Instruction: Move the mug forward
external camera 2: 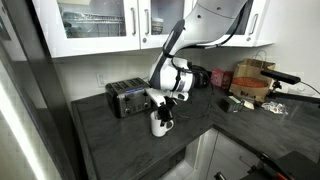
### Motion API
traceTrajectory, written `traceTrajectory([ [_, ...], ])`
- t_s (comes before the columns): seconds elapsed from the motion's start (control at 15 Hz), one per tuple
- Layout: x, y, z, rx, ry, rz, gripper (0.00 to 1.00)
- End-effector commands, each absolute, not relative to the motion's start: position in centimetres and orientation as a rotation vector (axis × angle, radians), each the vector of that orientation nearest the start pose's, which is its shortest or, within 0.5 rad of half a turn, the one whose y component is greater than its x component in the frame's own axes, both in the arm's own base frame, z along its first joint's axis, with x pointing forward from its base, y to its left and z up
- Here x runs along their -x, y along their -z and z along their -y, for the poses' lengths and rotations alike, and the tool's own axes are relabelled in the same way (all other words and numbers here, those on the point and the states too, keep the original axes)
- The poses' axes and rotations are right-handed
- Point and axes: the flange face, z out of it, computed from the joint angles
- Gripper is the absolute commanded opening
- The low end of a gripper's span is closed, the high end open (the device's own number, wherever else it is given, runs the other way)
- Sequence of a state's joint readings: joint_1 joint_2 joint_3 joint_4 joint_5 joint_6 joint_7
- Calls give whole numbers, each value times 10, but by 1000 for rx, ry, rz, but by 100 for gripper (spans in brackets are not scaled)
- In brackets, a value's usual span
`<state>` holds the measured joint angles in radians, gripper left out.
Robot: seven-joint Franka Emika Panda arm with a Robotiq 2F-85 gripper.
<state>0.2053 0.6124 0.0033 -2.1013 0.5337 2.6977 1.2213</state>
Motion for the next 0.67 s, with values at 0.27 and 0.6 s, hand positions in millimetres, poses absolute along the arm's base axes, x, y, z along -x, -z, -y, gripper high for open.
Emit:
traceTrajectory([
  [0.27,-515,-130,-112,2262,-122,-1915,3],
  [0.6,-497,-127,-119,2283,-46,-1864,3],
])
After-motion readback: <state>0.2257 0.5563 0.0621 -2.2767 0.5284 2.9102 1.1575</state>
